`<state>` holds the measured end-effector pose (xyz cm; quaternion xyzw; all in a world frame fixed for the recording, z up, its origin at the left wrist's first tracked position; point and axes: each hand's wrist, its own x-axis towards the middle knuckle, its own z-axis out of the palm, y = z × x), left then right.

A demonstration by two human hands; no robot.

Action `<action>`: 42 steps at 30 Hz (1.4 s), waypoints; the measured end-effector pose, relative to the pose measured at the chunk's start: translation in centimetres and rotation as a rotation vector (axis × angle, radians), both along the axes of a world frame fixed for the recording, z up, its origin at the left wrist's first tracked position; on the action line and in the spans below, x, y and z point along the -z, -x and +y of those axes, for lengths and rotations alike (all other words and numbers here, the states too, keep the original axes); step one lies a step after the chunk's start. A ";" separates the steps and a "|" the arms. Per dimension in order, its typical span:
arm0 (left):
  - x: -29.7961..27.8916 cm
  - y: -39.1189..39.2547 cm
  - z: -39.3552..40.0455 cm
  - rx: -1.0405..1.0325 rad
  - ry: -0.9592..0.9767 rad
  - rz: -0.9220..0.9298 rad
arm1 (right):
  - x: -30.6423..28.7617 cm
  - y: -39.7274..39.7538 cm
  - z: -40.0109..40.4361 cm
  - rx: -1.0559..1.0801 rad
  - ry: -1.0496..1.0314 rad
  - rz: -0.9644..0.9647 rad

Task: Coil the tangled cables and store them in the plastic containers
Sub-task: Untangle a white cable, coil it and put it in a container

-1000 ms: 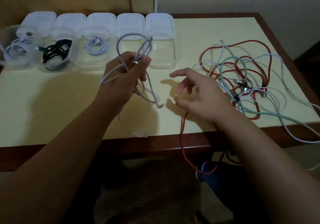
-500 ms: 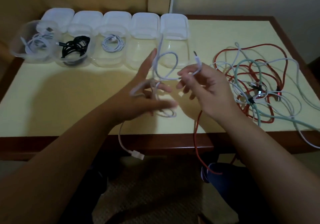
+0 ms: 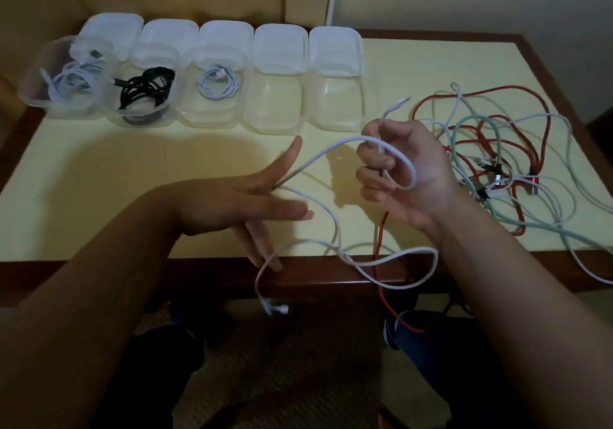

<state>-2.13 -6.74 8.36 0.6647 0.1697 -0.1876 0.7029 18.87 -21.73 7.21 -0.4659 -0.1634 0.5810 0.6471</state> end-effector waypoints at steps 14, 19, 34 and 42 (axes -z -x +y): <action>0.4 -1.6 -0.8 -0.571 -1.084 -0.358 | 0.3 0.8 -0.5 -0.006 0.008 -0.497; 0.8 -3.1 -2.7 -0.463 -0.404 -0.259 | -0.5 2.1 -0.5 -0.150 -0.090 -0.638; 0.7 -4.6 -4.0 -0.284 0.540 -0.083 | 0.7 1.9 0.8 0.082 0.337 -0.034; 0.1 -5.1 -3.8 -0.669 1.004 -0.407 | 1.4 6.3 0.8 -0.246 0.163 -0.850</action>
